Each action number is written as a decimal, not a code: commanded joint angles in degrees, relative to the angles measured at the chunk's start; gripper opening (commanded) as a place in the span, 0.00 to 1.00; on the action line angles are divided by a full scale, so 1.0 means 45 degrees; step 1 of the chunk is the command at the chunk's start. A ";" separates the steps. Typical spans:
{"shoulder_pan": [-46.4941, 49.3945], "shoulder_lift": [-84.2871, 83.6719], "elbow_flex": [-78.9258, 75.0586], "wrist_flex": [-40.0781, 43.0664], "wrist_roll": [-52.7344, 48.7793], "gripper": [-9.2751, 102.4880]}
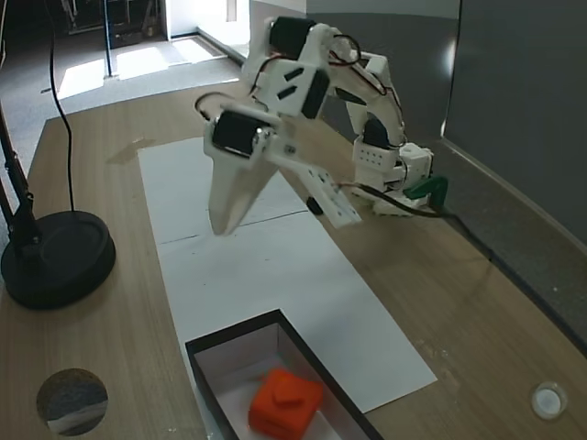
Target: Grab a orange square and put it in the box.
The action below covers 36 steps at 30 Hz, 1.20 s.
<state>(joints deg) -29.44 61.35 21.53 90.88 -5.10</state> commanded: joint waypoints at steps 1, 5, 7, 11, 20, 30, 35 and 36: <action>0.1914 0.4023 -0.0938 0.0820 0.0098 0.08; 0.4277 0.7559 -0.0762 0.1816 0.0098 0.08; 0.5313 0.9434 -0.0371 0.1855 0.0098 0.08; 0.6504 1.3242 0.1914 0.1836 0.0078 0.08; 0.6562 2.2109 1.1680 0.1230 0.0098 0.08; 0.6699 2.7324 1.8652 -0.1934 0.0000 0.08; 0.6699 2.8203 2.0449 -0.2832 0.0000 0.08; 0.6699 2.8320 2.0781 -0.3008 0.0000 0.08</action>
<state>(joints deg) 0.44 188.35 113.12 79.45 -5.10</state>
